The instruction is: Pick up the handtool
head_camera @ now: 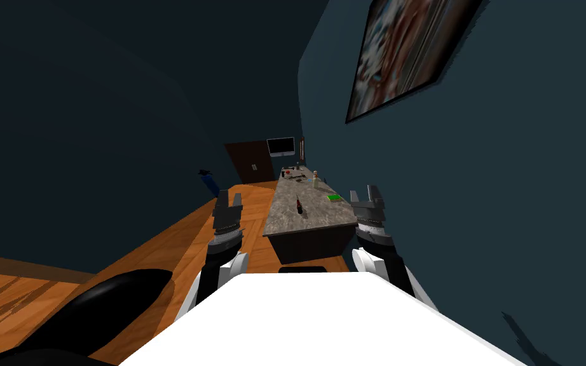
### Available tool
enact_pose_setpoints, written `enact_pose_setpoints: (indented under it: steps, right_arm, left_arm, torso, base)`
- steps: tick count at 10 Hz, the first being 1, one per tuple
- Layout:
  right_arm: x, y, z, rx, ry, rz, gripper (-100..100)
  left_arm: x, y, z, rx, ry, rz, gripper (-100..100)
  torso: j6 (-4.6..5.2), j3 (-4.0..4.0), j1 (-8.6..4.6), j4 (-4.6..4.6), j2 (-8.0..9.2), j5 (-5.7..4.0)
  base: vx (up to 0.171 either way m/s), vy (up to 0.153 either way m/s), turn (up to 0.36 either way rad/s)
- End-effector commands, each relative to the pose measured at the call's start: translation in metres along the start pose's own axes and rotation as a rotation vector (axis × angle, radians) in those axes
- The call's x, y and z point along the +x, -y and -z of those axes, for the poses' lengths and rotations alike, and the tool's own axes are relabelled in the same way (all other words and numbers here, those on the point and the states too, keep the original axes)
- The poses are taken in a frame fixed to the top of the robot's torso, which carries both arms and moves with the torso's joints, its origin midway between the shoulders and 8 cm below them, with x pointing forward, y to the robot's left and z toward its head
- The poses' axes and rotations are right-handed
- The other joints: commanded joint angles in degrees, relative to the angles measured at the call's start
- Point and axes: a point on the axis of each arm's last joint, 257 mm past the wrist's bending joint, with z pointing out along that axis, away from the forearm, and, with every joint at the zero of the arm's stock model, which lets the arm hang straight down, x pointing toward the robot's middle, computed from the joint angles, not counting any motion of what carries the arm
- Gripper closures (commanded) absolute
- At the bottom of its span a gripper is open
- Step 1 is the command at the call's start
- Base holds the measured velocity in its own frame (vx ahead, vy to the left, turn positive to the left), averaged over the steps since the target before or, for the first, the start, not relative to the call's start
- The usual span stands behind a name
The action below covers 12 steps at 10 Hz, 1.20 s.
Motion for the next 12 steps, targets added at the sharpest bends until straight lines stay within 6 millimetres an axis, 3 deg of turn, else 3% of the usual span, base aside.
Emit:
enact_pose_setpoints:
  steps: [1,5,6,8,9,11,12]
  right_arm:
    - [0.004,0.007,0.006,0.019,-0.027,-0.006,-100]
    - [0.018,0.046,0.044,0.136,-0.109,-0.058,-100]
    - [0.018,0.046,0.045,0.138,-0.109,-0.057,-100]
    - [0.025,0.072,0.078,0.229,-0.149,-0.095,-100]
    - [0.025,0.075,0.08,0.237,-0.149,-0.094,-100]
    - [0.032,0.101,0.126,0.352,-0.184,-0.133,-100]
    - [0.031,0.104,0.129,0.36,-0.187,-0.13,-100]
  left_arm:
    - [0.0,0.0,0.0,0.0,0.0,0.0,0]
    - [0.0,0.0,0.0,0.0,0.0,0.0,0]
    - [0.0,0.0,0.0,0.0,0.0,0.0,0]
    - [0.0,0.0,0.0,0.0,0.0,0.0,0]
    - [0.0,0.0,0.0,0.0,0.0,0.0,0]
    - [0.0,0.0,0.0,0.0,0.0,0.0,0]
    - [0.0,0.0,0.0,0.0,0.0,0.0,0]
  torso:
    - [0.0,0.0,0.0,0.0,0.0,0.0]
    - [-0.01,0.08,0.58,0.03,0.15,0.13]
    - [-0.02,0.11,0.72,0.04,0.21,0.16]
    - [-0.01,0.06,0.52,0.02,0.1,0.12]
    - [-0.01,0.08,0.73,0.03,0.15,0.16]
    - [-0.01,0.1,0.64,0.04,0.17,0.14]
    - [0.0,0.12,0.92,0.04,0.2,0.2]
  base:
    - [-0.009,0.044,0.064]
    - [-0.033,0.139,0.108]
    - [-0.032,0.13,0.023]
    - [-0.021,0.168,0.119]
    - [-0.036,0.152,0.042]
    - [-0.035,0.213,0.131]
    - [-0.012,0.187,0.034]
